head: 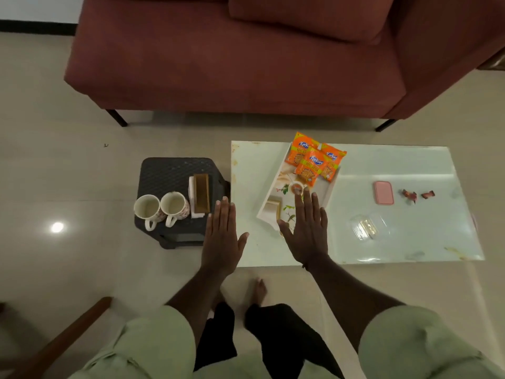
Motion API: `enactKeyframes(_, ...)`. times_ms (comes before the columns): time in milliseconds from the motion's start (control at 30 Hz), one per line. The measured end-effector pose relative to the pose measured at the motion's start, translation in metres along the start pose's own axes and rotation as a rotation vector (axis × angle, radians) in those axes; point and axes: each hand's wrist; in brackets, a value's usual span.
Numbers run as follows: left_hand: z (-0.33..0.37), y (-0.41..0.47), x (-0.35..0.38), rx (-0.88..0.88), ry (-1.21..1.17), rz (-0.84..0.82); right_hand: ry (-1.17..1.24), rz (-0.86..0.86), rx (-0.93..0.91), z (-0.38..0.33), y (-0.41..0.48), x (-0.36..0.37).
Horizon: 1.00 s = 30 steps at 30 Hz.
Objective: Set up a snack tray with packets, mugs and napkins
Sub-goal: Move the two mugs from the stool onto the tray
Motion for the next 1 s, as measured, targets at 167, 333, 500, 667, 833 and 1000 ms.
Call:
enactKeyframes(167,-0.02,-0.011,-0.016,-0.024,0.008,0.038,0.041,-0.036,-0.046,-0.031,-0.011,0.004)
enactKeyframes(333,-0.055,-0.019,-0.021,-0.087,-0.029,0.046,0.125,-0.068,-0.092,-0.07,-0.008,0.021)
enactKeyframes(500,-0.112,-0.033,-0.025,-0.243,-0.166,0.075,0.197,-0.159,-0.101,-0.12,-0.004,0.043)
enactKeyframes(667,-0.175,-0.029,-0.018,-0.647,-0.696,-0.017,0.409,-0.315,0.09,-0.178,0.002,0.08)
enactKeyframes(833,-0.235,-0.018,-0.021,-1.113,-1.422,-0.276,1.026,-0.547,0.572,-0.235,0.008,0.122)
enactKeyframes(1000,-0.276,-0.001,0.001,-1.069,-1.396,-0.408,1.191,-0.777,0.798,-0.266,0.016,0.163)
Point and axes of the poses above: each hand's wrist, its own y-axis towards the middle knuckle, its own x-axis out of the palm, z = x × y, and after that the axes turned 5 degrees about y, right-handed
